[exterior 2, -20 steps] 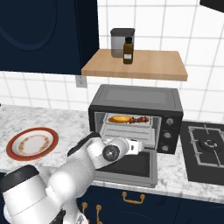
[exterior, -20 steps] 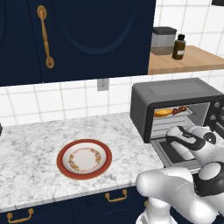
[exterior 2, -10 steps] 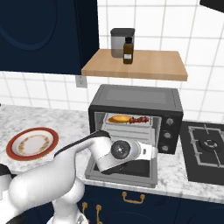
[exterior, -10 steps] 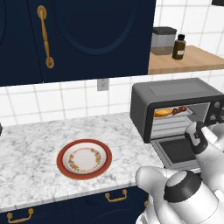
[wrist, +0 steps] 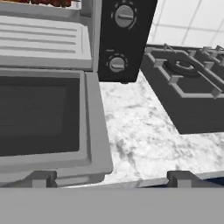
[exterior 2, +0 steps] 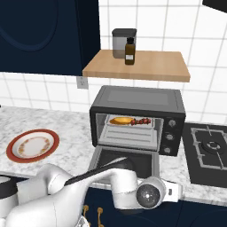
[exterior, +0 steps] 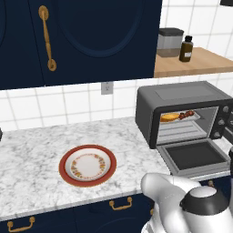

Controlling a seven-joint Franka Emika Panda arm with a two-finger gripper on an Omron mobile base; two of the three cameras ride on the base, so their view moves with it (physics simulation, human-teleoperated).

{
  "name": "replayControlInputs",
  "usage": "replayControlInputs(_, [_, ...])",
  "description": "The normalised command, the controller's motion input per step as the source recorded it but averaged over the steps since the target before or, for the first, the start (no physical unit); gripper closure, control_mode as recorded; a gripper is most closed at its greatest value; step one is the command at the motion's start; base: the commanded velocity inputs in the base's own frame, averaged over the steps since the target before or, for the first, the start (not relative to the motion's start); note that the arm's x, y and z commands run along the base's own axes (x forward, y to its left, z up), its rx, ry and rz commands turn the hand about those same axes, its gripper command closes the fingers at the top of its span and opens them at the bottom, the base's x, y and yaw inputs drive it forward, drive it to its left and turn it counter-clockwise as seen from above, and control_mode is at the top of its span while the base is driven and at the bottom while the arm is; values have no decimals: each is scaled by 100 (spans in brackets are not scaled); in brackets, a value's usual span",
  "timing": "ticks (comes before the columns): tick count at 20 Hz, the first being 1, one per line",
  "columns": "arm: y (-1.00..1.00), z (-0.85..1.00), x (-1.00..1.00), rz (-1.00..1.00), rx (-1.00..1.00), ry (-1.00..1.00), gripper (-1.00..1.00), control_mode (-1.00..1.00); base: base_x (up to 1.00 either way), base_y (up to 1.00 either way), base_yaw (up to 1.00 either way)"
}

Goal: Pick up the kebab skewer and baguette bread, and place them inside the toaster oven. Close the toaster oven door and start by setting the timer.

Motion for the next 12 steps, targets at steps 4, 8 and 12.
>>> replayControlInputs(4, [13,-58,-48,12,0,-3,-100,-100,0,0,0])
replayControlInputs(8, [38,-28,16,16,0,0,-100,-100,0,0,0])
replayControlInputs(12, [36,-20,29,12,0,0,-100,-100,0,0,0])
